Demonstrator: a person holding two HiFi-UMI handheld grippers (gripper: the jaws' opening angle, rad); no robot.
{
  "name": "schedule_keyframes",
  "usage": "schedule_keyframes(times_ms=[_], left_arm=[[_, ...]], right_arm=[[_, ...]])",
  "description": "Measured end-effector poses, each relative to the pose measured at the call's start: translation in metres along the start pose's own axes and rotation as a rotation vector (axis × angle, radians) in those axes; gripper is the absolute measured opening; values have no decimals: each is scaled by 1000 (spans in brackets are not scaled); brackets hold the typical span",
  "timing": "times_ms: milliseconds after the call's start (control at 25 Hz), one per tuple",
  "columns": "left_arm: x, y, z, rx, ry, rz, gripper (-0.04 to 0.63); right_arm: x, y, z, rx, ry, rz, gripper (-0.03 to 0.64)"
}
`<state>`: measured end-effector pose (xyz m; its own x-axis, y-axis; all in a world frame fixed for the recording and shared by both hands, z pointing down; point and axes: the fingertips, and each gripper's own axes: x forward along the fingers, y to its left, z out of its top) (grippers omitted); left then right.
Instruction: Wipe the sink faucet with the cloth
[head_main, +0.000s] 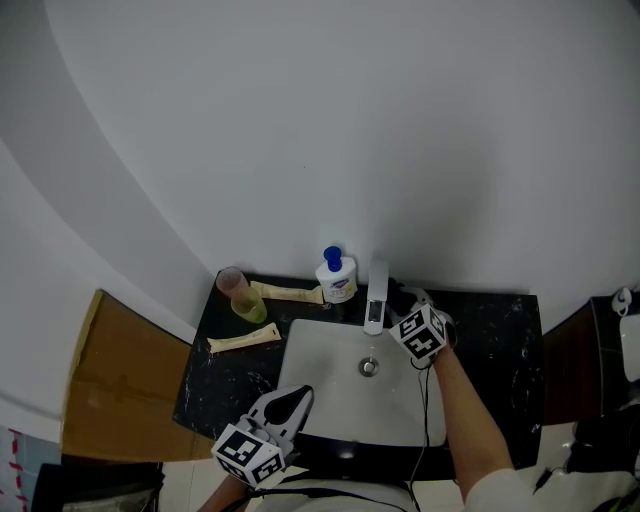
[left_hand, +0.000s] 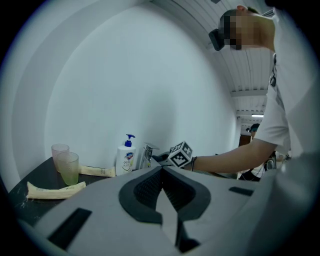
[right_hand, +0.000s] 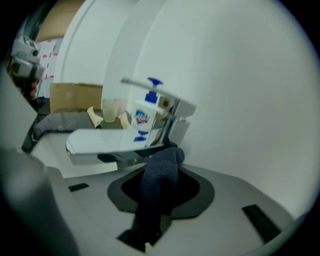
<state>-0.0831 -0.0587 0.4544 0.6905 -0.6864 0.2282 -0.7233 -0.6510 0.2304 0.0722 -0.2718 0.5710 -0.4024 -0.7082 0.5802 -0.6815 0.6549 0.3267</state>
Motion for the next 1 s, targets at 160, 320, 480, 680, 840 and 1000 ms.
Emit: schedule_keyframes(times_ms=[160,320,480,680,840,1000], left_arm=[[1,-1,-5,-4,-8,-17,2],[4,-6,-6,-3,-10,-34,2],[4,-7,-4,-2,-13,-39,2],[-3,-8,-11,-1,6,-29,2],[-7,-9,-13,7,9,-4,2],[-11,-5,-12,1,20,28,2]], right_arm=[[-45,-33,58,65,-247,-48,114],[-91,-45,101,91,-434,-63,114],[-97,-49,65,207,-404,-119,114],[-58,-7,-21,287,-242,17,114],[-38,24,-35,278,-222,180,112],[-23,22,-24,251,-229,222,112]])
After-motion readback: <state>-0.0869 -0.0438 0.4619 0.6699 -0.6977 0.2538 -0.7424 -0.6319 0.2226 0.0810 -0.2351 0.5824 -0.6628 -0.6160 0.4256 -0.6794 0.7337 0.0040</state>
